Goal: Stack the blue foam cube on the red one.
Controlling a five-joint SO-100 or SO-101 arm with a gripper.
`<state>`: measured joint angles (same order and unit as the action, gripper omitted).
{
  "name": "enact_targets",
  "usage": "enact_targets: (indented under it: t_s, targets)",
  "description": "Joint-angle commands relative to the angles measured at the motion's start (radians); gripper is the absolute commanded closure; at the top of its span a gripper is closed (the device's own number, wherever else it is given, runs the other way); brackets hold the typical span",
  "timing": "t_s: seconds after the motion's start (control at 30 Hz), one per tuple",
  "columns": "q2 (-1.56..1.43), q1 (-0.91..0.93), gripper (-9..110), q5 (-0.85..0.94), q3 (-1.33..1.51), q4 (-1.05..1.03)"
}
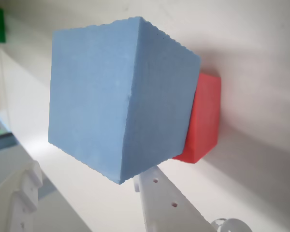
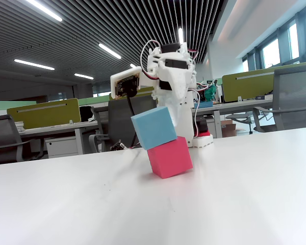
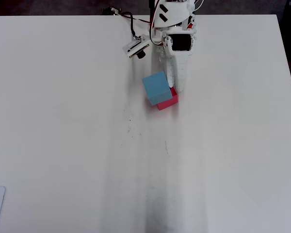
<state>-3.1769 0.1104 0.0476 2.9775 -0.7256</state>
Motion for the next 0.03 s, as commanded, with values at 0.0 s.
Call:
enact_targets:
  t_s: [0.0]
  targets:
    - [-0.008, 0.005, 78, 0.009, -0.008, 0.014]
